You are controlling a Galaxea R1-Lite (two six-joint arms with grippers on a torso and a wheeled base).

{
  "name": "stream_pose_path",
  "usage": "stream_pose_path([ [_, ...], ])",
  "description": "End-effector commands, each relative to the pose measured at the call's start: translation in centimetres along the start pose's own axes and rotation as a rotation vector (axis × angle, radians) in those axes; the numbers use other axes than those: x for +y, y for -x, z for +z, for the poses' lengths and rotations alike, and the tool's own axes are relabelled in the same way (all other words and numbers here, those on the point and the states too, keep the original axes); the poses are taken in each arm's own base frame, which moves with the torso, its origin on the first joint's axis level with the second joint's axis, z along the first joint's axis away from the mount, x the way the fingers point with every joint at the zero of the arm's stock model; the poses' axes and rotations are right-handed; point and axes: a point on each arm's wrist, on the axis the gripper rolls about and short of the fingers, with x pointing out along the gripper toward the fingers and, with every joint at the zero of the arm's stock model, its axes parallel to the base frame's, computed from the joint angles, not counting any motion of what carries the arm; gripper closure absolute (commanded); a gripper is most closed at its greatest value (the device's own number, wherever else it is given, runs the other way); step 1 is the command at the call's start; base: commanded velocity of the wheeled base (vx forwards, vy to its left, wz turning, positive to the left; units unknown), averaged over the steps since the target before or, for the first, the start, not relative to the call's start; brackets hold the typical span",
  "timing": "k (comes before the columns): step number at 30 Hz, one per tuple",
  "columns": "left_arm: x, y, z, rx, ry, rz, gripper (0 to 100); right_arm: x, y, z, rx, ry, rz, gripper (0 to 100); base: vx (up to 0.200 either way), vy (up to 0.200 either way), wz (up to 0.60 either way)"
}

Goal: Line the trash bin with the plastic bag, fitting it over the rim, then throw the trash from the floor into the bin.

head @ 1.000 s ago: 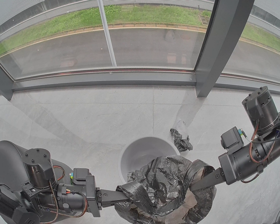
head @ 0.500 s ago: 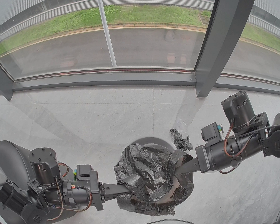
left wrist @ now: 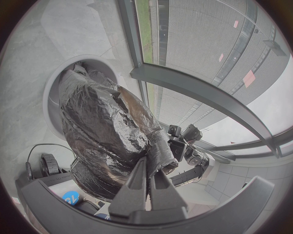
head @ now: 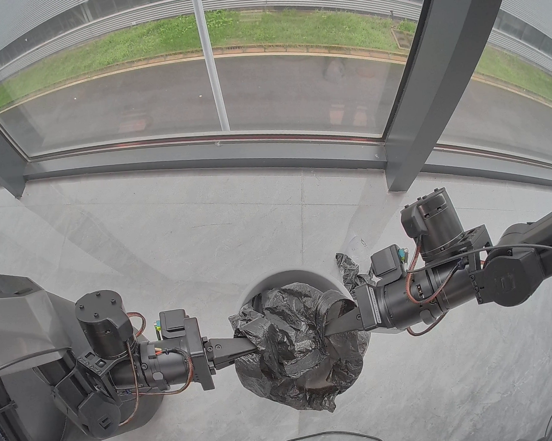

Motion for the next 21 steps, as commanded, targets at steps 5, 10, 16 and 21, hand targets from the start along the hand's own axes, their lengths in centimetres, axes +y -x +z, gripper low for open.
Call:
stream_pose_path([
  [5, 2.3, -0.2, -0.2, 0.009, 0.073, 0.048, 100, -1.7, -2.0, -0.4, 0.053, 0.01, -0.031, 100, 0.0, 0.0, 0.0],
  [10, 2.4, 0.2, -0.8, 0.006, 0.084, 0.06, 100, -2.4, -2.7, -0.6, 0.07, 0.021, -0.052, 100, 0.0, 0.0, 0.0],
  [16, 2.8, 0.2, -0.9, 0.007, 0.097, 0.074, 100, -3.7, -3.0, -0.5, 0.073, -0.006, -0.082, 100, 0.0, 0.0, 0.0],
  [21, 3.1, 0.0, -0.7, 0.012, 0.097, 0.076, 100, -5.3, -3.5, 0.1, 0.052, -0.025, -0.096, 100, 0.0, 0.0, 0.0],
])
